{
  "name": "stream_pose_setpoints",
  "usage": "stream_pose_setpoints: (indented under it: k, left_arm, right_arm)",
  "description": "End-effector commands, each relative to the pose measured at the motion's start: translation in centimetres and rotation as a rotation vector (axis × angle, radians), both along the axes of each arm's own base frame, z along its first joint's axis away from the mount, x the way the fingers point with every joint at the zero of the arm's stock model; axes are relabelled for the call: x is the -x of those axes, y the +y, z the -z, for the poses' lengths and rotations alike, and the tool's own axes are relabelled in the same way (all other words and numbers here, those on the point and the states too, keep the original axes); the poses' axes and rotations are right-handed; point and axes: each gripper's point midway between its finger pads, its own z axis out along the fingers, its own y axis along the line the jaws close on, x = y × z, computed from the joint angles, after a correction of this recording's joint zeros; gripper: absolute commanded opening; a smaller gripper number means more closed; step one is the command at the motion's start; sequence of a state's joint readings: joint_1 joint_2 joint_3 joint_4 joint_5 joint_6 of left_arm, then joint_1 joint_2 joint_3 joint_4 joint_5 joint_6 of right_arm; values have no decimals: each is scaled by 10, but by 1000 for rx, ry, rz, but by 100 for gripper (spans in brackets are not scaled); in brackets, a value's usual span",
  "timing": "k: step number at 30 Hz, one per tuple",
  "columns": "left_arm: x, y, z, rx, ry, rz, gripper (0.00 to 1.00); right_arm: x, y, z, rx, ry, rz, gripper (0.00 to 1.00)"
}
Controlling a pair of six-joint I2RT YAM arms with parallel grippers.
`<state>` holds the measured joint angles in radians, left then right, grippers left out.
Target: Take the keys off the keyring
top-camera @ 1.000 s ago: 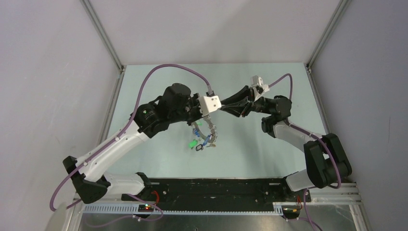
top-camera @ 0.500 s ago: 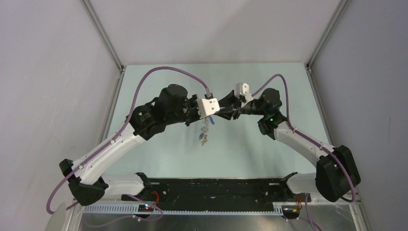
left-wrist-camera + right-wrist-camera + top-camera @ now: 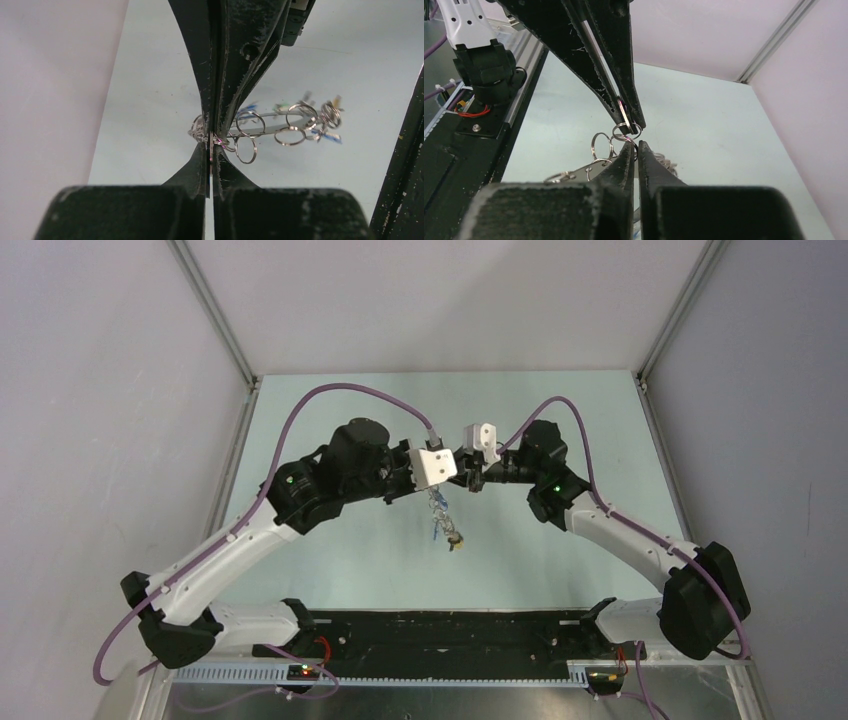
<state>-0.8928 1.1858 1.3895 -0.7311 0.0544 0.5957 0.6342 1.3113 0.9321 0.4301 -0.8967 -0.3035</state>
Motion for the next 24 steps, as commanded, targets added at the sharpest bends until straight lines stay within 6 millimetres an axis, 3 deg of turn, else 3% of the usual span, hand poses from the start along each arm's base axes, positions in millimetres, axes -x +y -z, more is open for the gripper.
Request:
stream_pose_setpoints:
  k: [1,7,11,14,17,24]
  left_arm:
    - [-2,2,-41,90,-108,-14,0]
    - [-4,5,-39,87,-106,-33,0]
    - [-8,9,-31,63,-112,-62,0]
    - [-11,11,-26,56,-117,-79,0]
    - [-11,11,-26,61,-120,-77,0]
    - [-9,6,-16,45,-113,-46,0]
  right_arm:
    - [-1,-1,-18,-3,-54,20,0]
    - [-8,-5,-24,-34,57,80,0]
    - [-14,-8,-48,-146,228,142,0]
    - [-9,-5,-61,-221,430,143,0]
    - [-21,-8,-64,-313,666,235,0]
    - [-45,-14,-46,-567,1200,398,0]
